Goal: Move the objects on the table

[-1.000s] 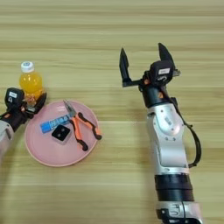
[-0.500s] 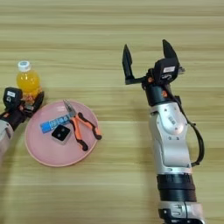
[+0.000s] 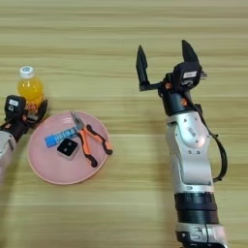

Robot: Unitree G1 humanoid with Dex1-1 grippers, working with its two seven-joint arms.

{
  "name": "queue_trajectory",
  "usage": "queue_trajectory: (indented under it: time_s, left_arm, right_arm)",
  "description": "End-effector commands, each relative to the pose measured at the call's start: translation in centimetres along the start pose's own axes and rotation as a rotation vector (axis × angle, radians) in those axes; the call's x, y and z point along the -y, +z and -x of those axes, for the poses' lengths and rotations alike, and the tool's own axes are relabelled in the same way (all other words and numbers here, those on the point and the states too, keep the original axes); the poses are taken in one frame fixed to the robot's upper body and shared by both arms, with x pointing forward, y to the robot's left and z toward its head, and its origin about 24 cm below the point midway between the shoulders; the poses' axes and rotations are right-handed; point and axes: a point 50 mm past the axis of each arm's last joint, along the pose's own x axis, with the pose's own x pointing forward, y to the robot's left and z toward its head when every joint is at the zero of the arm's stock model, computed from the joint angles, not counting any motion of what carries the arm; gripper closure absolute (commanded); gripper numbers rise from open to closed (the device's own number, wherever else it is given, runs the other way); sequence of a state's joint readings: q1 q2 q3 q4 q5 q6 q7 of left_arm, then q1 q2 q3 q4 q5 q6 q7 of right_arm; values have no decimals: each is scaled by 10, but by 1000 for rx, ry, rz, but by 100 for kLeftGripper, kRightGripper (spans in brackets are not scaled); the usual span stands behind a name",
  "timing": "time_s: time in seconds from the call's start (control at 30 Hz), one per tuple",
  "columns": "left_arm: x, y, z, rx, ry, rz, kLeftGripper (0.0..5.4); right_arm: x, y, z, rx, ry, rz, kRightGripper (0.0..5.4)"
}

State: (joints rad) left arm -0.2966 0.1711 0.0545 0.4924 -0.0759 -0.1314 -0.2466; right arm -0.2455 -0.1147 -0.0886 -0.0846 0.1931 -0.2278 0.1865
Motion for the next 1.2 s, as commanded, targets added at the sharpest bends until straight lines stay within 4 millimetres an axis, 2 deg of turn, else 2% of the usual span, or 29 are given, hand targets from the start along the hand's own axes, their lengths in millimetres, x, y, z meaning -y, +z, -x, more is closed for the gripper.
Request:
queue_trajectory:
  time_s: [0.03, 0.5, 0.53, 0.97, 1.2]
  left_arm:
    - [3, -15, 3, -84, -1, 8, 202]
    - [6, -17, 4, -90, -14, 23, 202]
    - [6, -17, 4, -90, -13, 23, 166]
    - [3, -15, 3, -73, 0, 26, 54]
    - [1, 5, 3, 64, 14, 18, 3]
  right_arm:
    - [2, 7, -4, 25, 4, 2, 0]
    - [6, 8, -8, 33, -2, 13, 0]
    - [6, 8, -8, 34, -3, 16, 0]
    - [6, 8, -9, 38, -6, 25, 0]
    - [7, 8, -10, 39, -3, 30, 0]
